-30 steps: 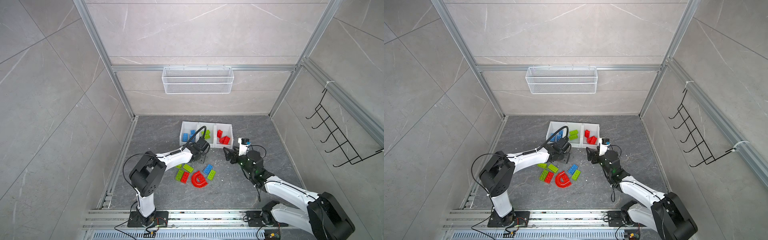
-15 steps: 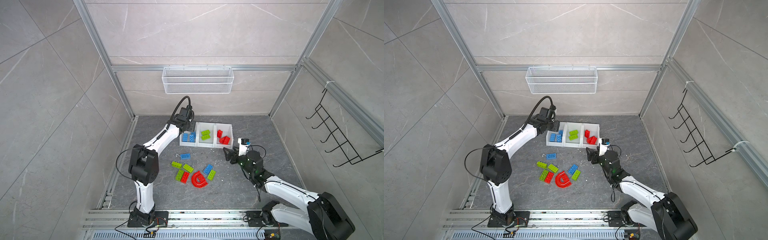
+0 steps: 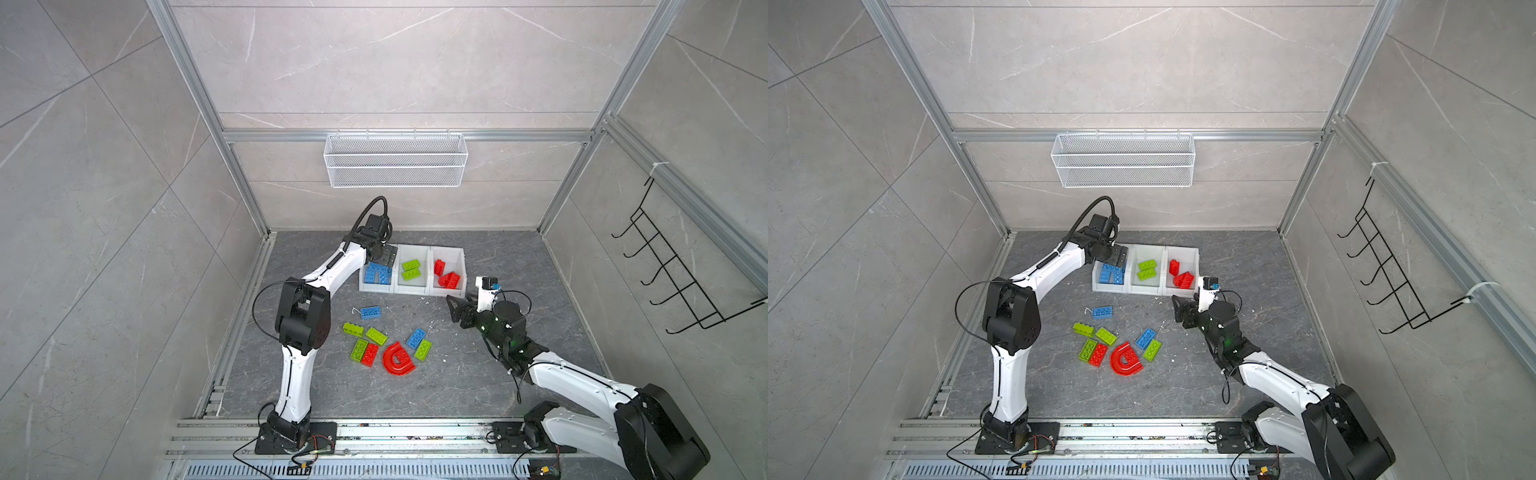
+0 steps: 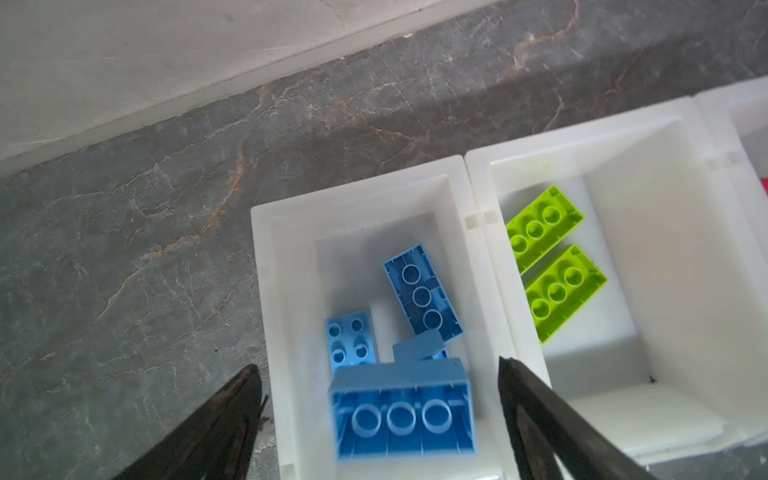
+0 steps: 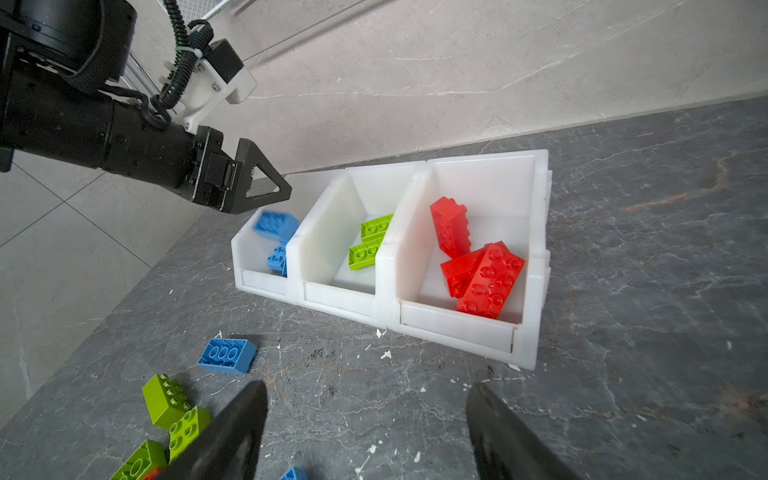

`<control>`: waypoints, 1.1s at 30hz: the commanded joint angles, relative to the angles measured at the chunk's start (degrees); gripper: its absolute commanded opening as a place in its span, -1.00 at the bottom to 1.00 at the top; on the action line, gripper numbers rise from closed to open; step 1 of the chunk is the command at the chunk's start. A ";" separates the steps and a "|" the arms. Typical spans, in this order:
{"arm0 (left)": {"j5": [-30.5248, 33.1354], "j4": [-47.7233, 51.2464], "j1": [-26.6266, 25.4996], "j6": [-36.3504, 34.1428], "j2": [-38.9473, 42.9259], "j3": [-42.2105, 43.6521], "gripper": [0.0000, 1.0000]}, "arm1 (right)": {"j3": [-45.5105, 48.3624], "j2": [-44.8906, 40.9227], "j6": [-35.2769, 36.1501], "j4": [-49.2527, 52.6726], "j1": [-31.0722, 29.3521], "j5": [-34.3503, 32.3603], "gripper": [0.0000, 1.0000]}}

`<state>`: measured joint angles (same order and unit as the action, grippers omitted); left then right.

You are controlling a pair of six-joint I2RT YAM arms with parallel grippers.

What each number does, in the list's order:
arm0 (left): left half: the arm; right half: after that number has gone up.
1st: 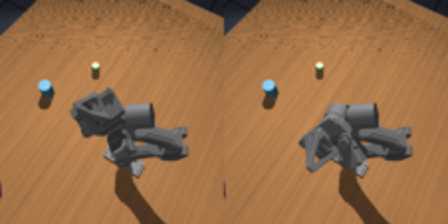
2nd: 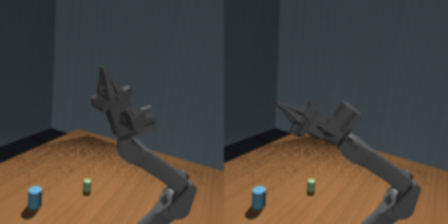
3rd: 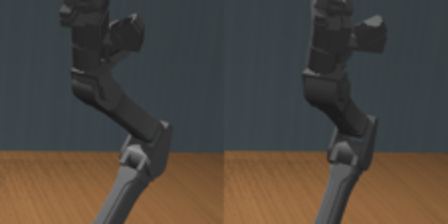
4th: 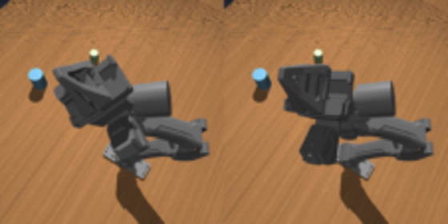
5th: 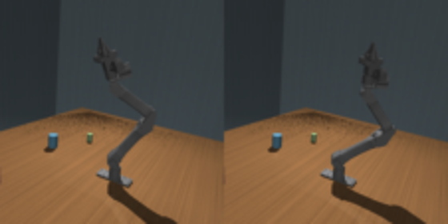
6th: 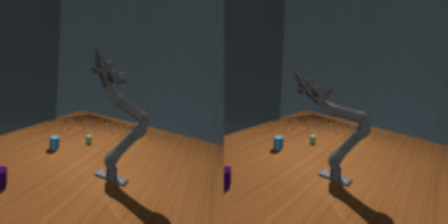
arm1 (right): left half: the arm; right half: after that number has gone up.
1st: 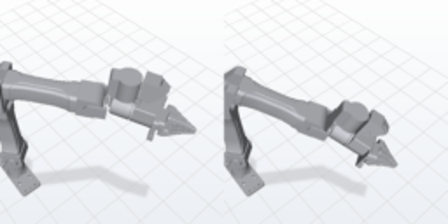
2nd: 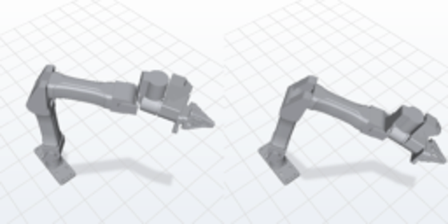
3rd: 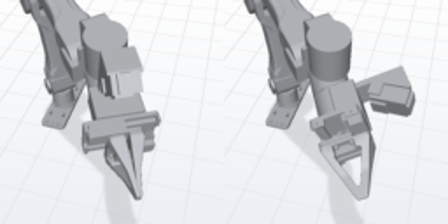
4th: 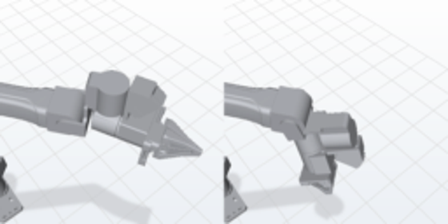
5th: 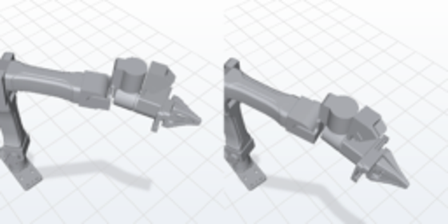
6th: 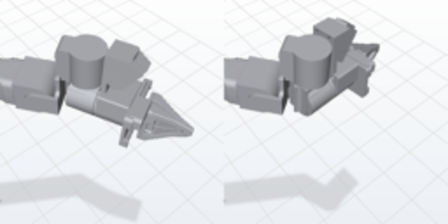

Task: Sort the legos into containers by color
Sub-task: 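Lift the blue brick and drop it into the blue compartment, then lower the left gripper onto another blue brick near the bin and close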

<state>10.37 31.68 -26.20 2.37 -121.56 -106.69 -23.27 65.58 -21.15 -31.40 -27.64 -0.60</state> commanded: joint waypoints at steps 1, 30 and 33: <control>1.79 -0.21 0.38 -0.61 3.55 0.24 0.91 | -1.69 -0.14 1.20 0.23 -0.38 0.51 0.55; 9.19 -12.26 -12.13 24.18 25.91 46.23 0.97 | -2.02 1.42 0.93 -0.15 -0.45 1.30 0.55; 9.13 -13.43 -12.13 24.10 24.49 45.81 0.97 | -2.05 1.44 0.93 0.01 -0.42 1.30 0.55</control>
<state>17.93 20.56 -38.02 25.19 -96.01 -60.25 -23.59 67.18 -21.17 -31.44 -27.75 0.30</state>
